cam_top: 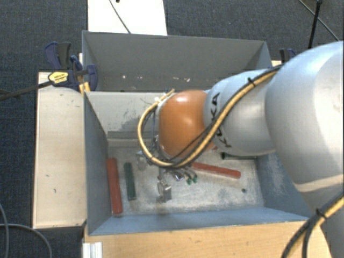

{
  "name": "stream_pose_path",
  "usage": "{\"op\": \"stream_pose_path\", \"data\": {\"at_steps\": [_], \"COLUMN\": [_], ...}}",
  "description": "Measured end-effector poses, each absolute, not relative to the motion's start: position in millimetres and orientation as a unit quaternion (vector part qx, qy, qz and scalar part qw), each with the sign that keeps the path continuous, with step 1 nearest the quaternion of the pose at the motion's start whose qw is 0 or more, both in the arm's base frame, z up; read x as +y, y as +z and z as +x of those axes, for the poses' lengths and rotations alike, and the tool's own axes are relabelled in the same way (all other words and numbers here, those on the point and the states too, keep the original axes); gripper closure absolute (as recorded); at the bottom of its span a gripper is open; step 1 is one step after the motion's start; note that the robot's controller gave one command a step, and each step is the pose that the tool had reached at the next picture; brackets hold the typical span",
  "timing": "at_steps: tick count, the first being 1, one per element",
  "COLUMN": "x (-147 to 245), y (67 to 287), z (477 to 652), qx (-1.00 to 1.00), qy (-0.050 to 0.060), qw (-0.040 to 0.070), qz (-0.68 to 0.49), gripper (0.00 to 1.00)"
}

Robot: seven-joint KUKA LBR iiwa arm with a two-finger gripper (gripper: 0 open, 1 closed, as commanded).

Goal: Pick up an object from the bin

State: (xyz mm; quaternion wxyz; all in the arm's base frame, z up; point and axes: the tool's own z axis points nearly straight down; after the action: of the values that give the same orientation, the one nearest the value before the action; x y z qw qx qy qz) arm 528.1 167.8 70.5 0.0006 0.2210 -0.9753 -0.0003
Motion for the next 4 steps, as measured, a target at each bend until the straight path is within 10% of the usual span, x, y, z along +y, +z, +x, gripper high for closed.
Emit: {"op": "stream_pose_path", "data": {"at_steps": [3, 4], "x": [121, 29], "y": [71, 71], "z": [536.5, 533.9], "qx": [-0.874, -0.822], "qy": [0.000, 0.001], "qw": [-0.002, 0.001], "qz": [0.486, 0.570], "gripper": [0.00, 0.00]}}
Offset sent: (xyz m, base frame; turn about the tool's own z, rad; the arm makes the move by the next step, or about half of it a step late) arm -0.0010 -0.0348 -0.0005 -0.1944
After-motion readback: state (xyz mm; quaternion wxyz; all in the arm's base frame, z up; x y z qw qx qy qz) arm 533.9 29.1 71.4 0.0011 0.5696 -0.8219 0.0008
